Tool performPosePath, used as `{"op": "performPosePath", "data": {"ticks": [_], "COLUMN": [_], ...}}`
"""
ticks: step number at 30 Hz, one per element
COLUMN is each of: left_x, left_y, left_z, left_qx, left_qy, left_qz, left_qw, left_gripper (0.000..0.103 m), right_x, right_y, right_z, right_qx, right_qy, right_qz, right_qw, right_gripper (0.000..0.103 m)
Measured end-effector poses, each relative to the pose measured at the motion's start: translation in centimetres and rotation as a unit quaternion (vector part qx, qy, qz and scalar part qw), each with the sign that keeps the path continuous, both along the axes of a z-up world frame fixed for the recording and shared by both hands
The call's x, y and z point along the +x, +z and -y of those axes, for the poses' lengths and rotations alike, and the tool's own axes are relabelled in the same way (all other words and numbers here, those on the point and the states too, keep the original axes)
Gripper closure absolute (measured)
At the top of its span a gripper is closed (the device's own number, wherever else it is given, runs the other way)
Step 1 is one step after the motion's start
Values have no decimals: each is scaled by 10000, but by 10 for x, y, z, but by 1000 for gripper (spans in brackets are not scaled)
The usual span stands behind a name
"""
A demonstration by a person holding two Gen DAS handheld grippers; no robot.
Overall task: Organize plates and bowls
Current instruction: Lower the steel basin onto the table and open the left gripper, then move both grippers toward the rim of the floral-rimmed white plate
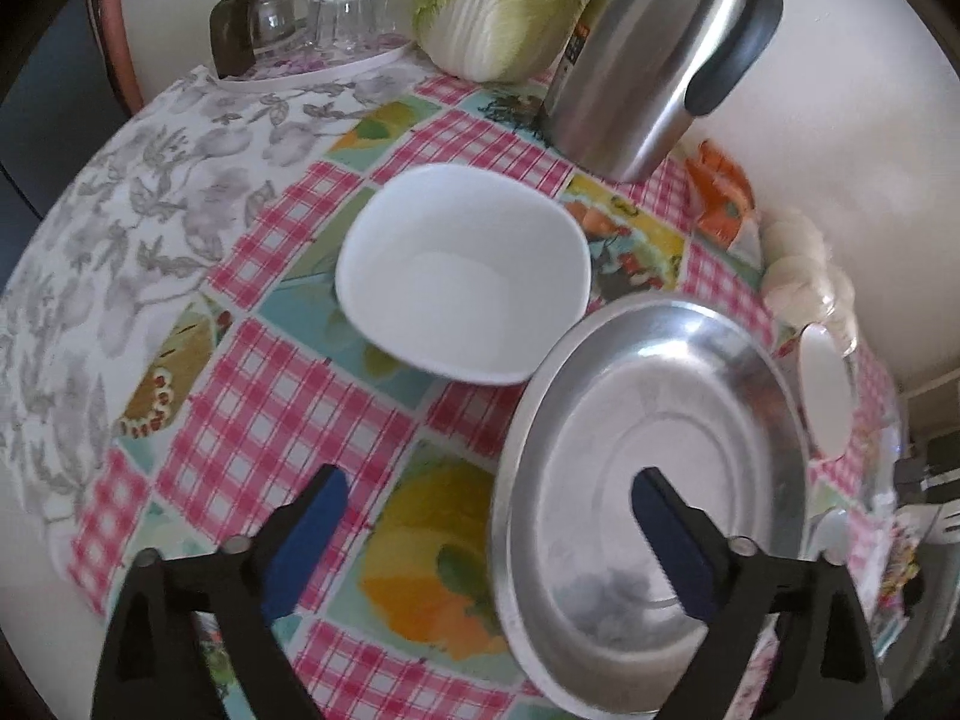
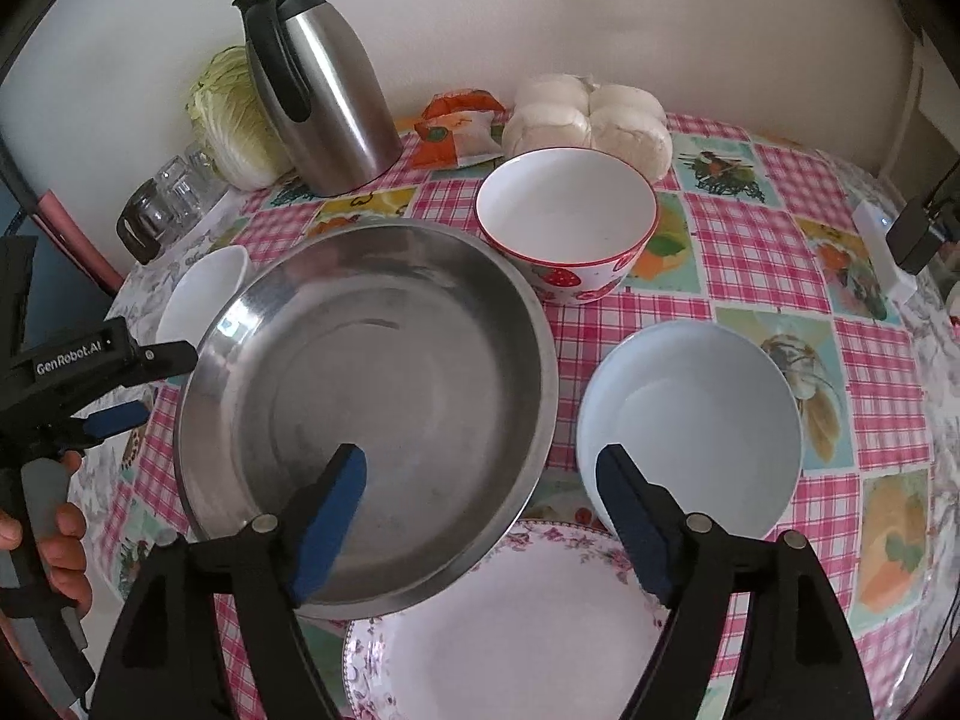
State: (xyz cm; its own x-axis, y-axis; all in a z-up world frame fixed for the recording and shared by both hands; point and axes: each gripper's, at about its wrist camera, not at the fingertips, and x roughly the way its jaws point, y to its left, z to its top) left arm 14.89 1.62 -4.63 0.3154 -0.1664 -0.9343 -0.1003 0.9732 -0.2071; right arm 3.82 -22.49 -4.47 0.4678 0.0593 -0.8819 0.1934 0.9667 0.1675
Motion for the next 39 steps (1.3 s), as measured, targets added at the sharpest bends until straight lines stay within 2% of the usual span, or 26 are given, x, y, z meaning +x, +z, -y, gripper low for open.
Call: {"op": "performPosePath", "data": {"ticks": [4,11,20,25,27,31,39], "left_x": [-5,-13,-32,-46,-53,-64,-87], "left_y": [-3,-6,17,29,37,46,44], "left_z": [6,15,29,35,37,39,52], "left_qx": [230,558,642,477,330,351,51], "left_qy": [-96,-226,-324,-416,-399,-327,-582], "left_qz": [-71,-107,358,649,931,1194,1114], "left_qw": [9997,9981,9968,9959,9943,9917,9921], "left_gripper": [0,0,0,0,0,0,0], "right_x": [-3,-7,-23,-39,-46,-62,-93], "right_y": [0,7,19,31,35,38,32], "right_z": [-5,-7,-10,-13,-12,-10,7], "right_qx": [-155,-247,-324,-516,-582,-702,-838], "right_qy": [27,-27,-126,-181,-222,-319,-634], "right_qz": [-27,87,561,1030,1138,1079,674], "right_qw": [9999,9997,9978,9932,9916,9912,9922], "right_gripper": [16,11,11,11,11,1,1]}}
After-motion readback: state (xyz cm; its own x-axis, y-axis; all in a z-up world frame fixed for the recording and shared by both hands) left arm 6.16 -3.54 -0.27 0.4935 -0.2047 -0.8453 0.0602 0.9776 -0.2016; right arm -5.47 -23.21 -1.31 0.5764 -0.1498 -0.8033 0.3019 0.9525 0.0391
